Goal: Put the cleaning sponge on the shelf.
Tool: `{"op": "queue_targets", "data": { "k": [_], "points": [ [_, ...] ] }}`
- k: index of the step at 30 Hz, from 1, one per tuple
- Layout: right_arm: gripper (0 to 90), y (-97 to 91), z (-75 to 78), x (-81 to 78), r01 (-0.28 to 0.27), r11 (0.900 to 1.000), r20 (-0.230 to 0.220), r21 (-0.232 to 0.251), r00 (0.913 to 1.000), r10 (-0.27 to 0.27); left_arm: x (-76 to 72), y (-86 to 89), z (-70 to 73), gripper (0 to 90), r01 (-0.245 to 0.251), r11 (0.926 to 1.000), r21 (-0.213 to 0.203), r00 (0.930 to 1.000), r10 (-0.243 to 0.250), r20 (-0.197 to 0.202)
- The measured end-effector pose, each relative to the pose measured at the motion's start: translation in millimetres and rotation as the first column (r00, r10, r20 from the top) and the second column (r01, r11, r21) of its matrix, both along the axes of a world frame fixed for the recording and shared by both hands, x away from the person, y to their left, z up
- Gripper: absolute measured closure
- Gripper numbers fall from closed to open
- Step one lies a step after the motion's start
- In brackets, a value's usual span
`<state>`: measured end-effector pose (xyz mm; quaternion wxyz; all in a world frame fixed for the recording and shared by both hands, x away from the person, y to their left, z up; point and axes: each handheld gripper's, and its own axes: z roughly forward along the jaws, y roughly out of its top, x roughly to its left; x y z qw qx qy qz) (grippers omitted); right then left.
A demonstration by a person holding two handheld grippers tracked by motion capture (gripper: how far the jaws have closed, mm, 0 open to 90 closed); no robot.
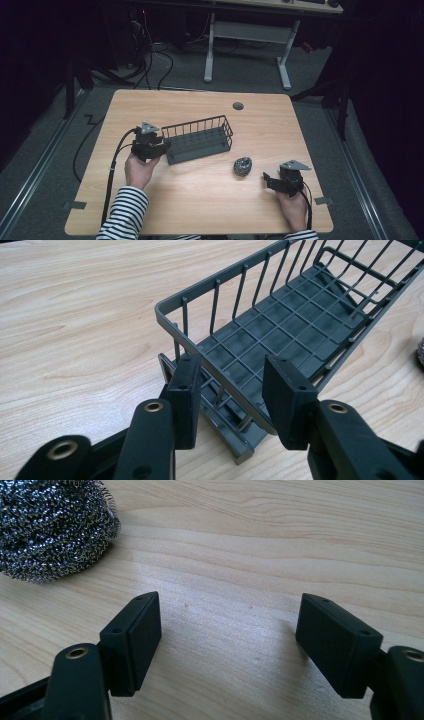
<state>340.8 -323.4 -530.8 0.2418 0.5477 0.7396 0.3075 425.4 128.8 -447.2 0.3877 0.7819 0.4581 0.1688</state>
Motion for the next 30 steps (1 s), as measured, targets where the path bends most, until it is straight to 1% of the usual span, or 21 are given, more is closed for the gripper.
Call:
{"op": "queue_targets", "data": {
  "k": [2,7,15,16,18,19,23,24,25,27,30],
  "points": [
    [26.3,0.0,0.0,0.0,0.0,1.0,0.0,0.0,1.0,0.0,-2.1,-1.1,0.3,60.2,0.003,1.0,0.002,1.0,-0.003,0.005],
    [26.3,0.0,0.0,0.0,0.0,1.0,0.0,0.0,1.0,0.0,-6.6,0.8,-1.2,60.5,0.004,0.9996,-0.027,1.0,-0.004,0.007],
    [26.3,0.0,0.0,0.0,0.0,1.0,0.0,0.0,1.0,0.0,-9.2,0.8,-0.4,60.1,0.01,0.9997,-0.024,0.9999,-0.01,0.007],
    [26.3,0.0,0.0,0.0,0.0,1.0,0.0,0.0,1.0,0.0,-9.0,1.3,-0.5,57.7,0.009,0.9996,-0.029,0.9999,-0.009,0.009],
    [26.3,0.0,0.0,0.0,0.0,1.0,0.0,0.0,1.0,0.0,-8.4,4.1,0.6,47.9,0.002,0.9982,-0.06,1.0,-0.002,0.008],
    [26.3,0.0,0.0,0.0,0.0,1.0,0.0,0.0,1.0,0.0,-8.8,6.3,2.1,43.6,-0.005,0.9973,-0.074,0.9998,0.007,0.016],
    [26.3,0.0,0.0,0.0,0.0,1.0,0.0,0.0,1.0,0.0,-13.0,13.5,7.5,34.1,-0.019,0.9956,-0.091,0.9986,0.024,0.046],
    [26.3,0.0,0.0,0.0,0.0,1.0,0.0,0.0,1.0,0.0,-14.5,16.0,8.5,32.9,-0.019,0.9952,-0.096,0.9982,0.025,0.055],
    [26.3,0.0,0.0,0.0,0.0,1.0,0.0,0.0,1.0,0.0,-14.5,16.0,8.5,32.1,-0.019,0.9952,-0.096,0.9982,0.025,0.055],
    [26.4,0.0,0.0,0.0,0.0,1.0,0.0,0.0,1.0,0.0,-19.9,23.3,10.6,30.9,-0.027,0.9951,-0.095,0.9966,0.034,0.075],
    [26.3,0.0,0.0,0.0,0.0,1.0,0.0,0.0,1.0,0.0,-26.4,31.3,10.2,30.1,-0.034,0.9945,-0.099,0.995,0.043,0.09]
  ]
}}
